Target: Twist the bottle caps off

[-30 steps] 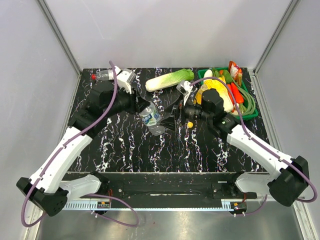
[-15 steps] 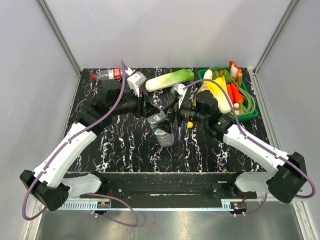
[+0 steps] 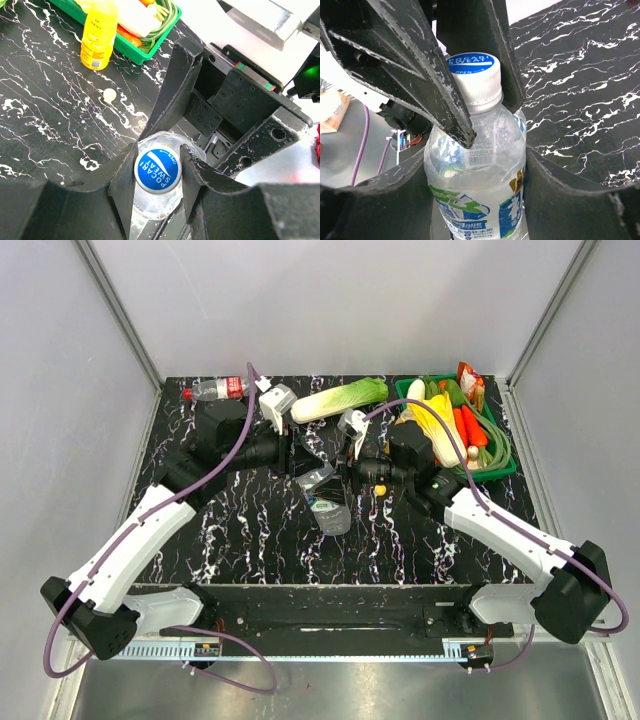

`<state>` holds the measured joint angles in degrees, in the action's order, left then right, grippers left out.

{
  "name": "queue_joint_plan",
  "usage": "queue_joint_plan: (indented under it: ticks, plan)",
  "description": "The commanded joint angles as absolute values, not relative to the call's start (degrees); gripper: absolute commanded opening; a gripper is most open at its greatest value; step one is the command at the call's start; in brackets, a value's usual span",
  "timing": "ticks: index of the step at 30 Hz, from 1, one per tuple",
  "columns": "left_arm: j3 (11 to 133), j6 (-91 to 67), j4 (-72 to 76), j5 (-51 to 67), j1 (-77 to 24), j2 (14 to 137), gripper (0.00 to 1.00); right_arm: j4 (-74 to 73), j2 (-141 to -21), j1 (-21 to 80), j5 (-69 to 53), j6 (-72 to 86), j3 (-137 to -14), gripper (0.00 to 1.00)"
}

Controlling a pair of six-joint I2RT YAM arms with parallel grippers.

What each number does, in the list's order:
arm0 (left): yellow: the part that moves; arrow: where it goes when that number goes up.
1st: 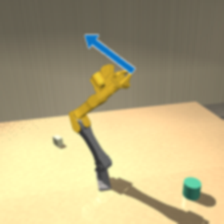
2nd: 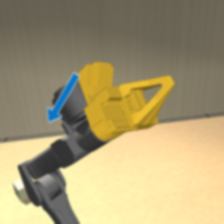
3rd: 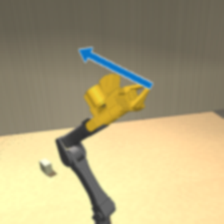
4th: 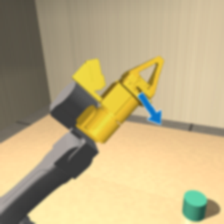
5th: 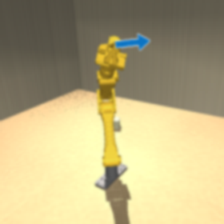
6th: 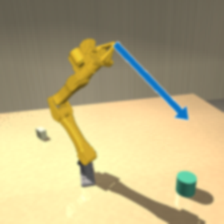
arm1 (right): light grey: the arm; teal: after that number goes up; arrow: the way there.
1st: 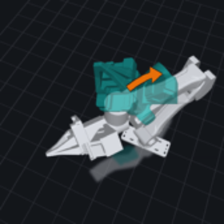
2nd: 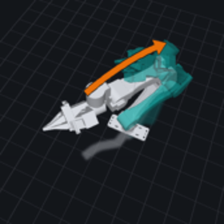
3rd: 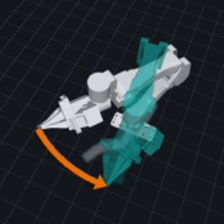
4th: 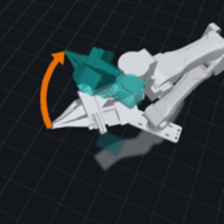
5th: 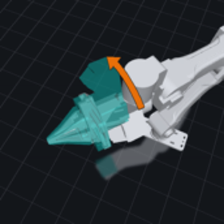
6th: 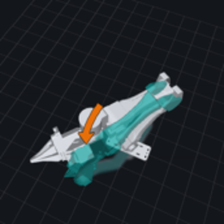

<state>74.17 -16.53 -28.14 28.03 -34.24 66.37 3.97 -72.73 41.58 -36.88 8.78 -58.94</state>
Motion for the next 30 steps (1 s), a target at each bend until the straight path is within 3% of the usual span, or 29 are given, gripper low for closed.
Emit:
queue_joint_plan:
  ticks: [1, 5, 7, 10, 12, 20, 30]
  plan:
    - [76.03, -16.79, -24.61, 27.25, -34.45, 64.60, 0.20, 7.21, -72.77, 42.01, -40.43, 9.58, -60.91, 0.58]
    - [75.50, -16.35, -24.87, 25.41, -34.45, 63.99, 0.27, 8.08, -72.95, 42.01, -40.52, 10.28, -60.73, 0.51]
    - [75.32, -15.91, -25.48, 23.13, -34.37, 63.11, 0.44, 8.35, -73.12, 42.01, -40.43, 10.37, -60.64, 0.49]
    - [74.89, -14.94, -27.24, 16.81, -34.37, 61.27, 0.83, 8.44, -73.21, 42.01, -39.29, 10.90, -60.64, 0.48]
    - [74.88, -14.15, -29.17, 11.37, -34.37, 60.04, 0.98, 8.79, -73.39, 42.01, -37.45, 11.51, -60.47, 0.48]
    - [72.07, -13.80, -34.19, 0.79, -33.31, 54.85, 0.99, 8.53, -75.23, 41.92, -31.04, 17.04, -62.48, 0.47]
    - [61.71, -18.01, -22.79, 22.65, -29.80, 50.63, 0.99, 13.86, -76.90, 36.22, -37.78, 30.90, -65.22, 0.41]
